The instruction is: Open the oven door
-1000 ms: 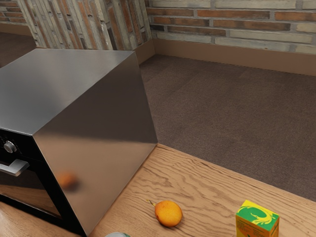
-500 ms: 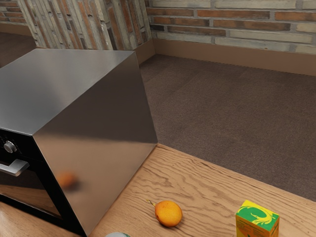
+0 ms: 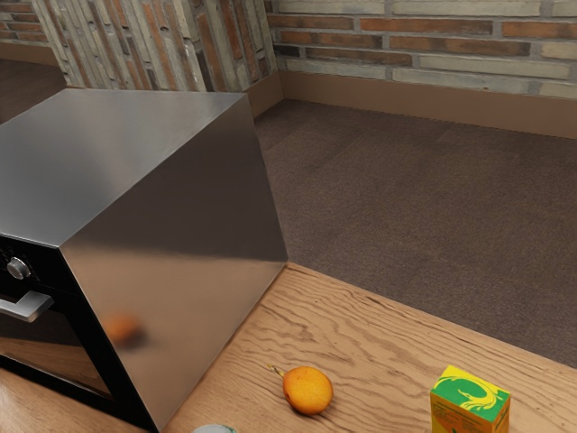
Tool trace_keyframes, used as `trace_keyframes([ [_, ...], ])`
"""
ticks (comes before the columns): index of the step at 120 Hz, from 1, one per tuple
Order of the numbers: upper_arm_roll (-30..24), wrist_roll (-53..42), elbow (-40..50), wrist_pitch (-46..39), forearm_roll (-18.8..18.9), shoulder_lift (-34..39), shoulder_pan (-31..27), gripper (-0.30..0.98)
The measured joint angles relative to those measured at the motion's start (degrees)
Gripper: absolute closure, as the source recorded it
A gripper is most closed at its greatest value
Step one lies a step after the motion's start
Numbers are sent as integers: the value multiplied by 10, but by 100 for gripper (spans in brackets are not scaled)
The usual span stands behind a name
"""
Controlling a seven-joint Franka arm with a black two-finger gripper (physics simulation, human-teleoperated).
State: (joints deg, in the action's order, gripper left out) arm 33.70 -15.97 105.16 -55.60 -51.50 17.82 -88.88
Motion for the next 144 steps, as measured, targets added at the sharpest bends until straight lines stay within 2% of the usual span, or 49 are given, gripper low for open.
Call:
trace_keyframes([
  [20,-54,21,30,-20,17,68,0,0],
  [40,-62,43,96,-49,32,153,-5,0],
  [62,-69,64,150,-82,60,195,-8,0],
  [83,-110,89,202,-102,81,264,-47,0],
  [96,-148,104,220,-111,90,287,-52,0],
  [115,-162,130,253,-121,104,361,-53,0],
  [132,-206,165,256,-135,112,384,-53,0],
  [144,-214,188,263,-151,91,364,-53,0],
])
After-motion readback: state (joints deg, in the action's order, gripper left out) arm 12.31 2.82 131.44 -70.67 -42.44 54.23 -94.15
